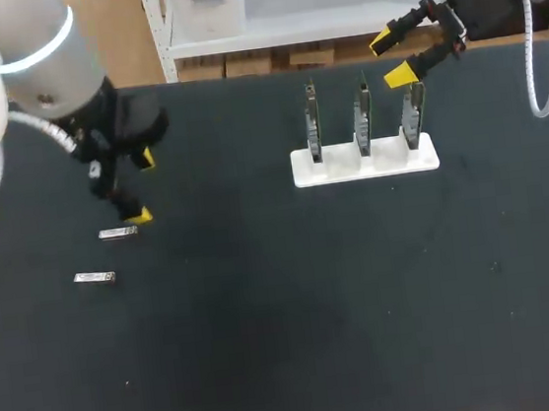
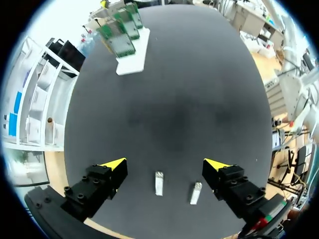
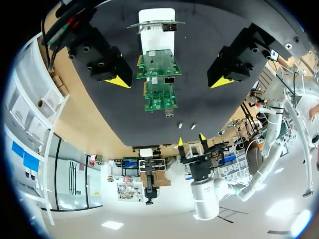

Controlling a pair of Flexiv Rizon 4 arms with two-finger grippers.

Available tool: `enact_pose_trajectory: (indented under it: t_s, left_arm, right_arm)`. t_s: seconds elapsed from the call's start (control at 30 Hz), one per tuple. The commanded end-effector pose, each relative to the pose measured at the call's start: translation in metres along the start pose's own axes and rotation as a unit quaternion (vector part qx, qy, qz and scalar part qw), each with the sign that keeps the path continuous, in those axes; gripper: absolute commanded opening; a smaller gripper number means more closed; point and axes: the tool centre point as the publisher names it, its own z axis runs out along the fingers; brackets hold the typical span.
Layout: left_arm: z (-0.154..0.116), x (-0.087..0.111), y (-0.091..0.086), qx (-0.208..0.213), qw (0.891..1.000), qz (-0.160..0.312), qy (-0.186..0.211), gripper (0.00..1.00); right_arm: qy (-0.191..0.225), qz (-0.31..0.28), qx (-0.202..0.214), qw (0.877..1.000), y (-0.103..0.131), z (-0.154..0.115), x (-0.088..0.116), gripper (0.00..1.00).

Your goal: Pick up the optical module with the left hand, and insert it into the network port with the right hand.

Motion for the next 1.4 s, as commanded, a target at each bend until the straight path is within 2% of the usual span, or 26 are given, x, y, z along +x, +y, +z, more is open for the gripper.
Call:
enact_pose_trajectory:
  t_s: [0.03,0.23,0.33,0.57,0.7,0.77,0.97,1.4]
  left_arm:
    - [0.006,0.011,-0.012,-0.031,0.999,0.003,0.016,1.0]
    - [0.017,0.035,-0.01,-0.027,0.998,0.0,0.055,1.0]
    - [0.026,0.047,-0.01,-0.009,0.997,0.004,0.073,1.0]
    - [0.039,0.067,-0.009,0.006,0.997,-0.014,0.079,1.0]
    - [0.049,0.078,-0.01,0.013,0.994,-0.011,0.105,1.0]
    - [0.052,0.082,-0.008,0.015,0.994,-0.024,0.104,1.0]
    - [0.058,0.084,0.0,0.004,0.994,-0.033,0.102,1.0]
    - [0.076,0.092,0.0,0.009,0.995,-0.046,0.093,1.0]
  right_arm:
    - [0.0,-0.001,0.003,1.0,0.002,0.0,0.0,1.0]
    - [0.0,-0.001,0.003,1.0,0.002,0.0,0.0,1.0]
    - [0.0,-0.001,0.003,1.0,0.002,0.0,0.0,1.0]
    - [0.0,-0.001,0.003,1.0,0.002,0.0,0.0,1.0]
    - [0.0,-0.001,0.003,1.0,0.002,0.0,0.0,1.0]
    - [0.0,-0.001,0.003,1.0,0.002,0.0,0.0,1.0]
    - [0.0,-0.001,0.003,1.0,0.002,0.0,0.0,1.0]
    - [0.0,-0.001,0.003,1.0,0.002,0.0,0.0,1.0]
